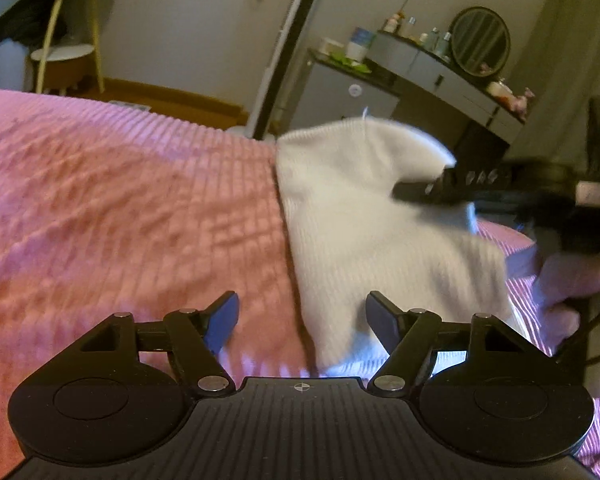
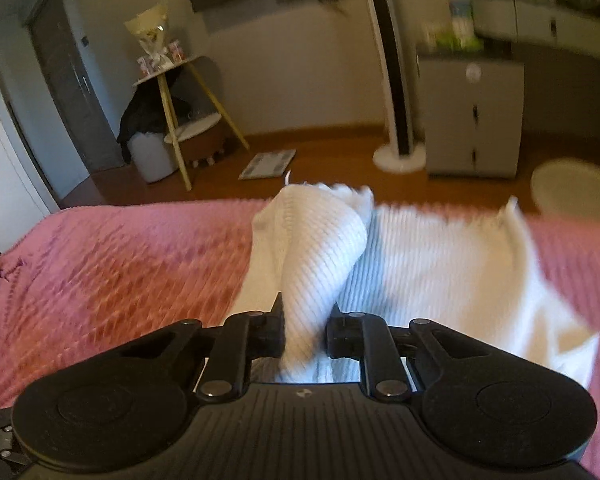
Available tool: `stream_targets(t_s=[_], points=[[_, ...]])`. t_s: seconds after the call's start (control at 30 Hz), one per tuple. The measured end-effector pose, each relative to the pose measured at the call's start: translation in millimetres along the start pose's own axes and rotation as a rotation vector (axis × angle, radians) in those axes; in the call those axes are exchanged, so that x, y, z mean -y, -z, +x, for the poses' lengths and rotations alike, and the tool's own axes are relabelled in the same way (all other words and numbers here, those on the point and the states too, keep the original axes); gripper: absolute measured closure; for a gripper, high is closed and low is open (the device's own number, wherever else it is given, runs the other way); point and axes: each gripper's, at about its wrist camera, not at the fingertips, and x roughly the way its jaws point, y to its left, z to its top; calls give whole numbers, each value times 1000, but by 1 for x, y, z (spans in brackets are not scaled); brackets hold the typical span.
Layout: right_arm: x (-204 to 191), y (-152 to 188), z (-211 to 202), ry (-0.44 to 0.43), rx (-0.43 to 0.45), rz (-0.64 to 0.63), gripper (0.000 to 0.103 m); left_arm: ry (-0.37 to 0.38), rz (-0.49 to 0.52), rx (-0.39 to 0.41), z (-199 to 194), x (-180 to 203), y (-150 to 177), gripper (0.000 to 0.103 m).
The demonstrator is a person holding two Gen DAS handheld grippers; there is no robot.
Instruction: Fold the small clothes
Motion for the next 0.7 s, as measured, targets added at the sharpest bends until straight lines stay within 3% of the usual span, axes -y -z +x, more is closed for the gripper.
stream_targets(t_s=[0.13,0.3,0.5,0.63,0.7], points=[[4,-4,-15,47,36,-70,87,49,-29,-1,6,2,5,26],[20,-1,-18,113,32,-92,87,66,40,3,10,22,8,26],[32,13,-13,261,46,-214,87,116,27,-14,25,30,11,23],[53,29,4,275,-35,-135,82,72,51,-65,40,35,20,23],[58,35,-3,275,-20,-88,75,77,33,-75,44,31,20,23]])
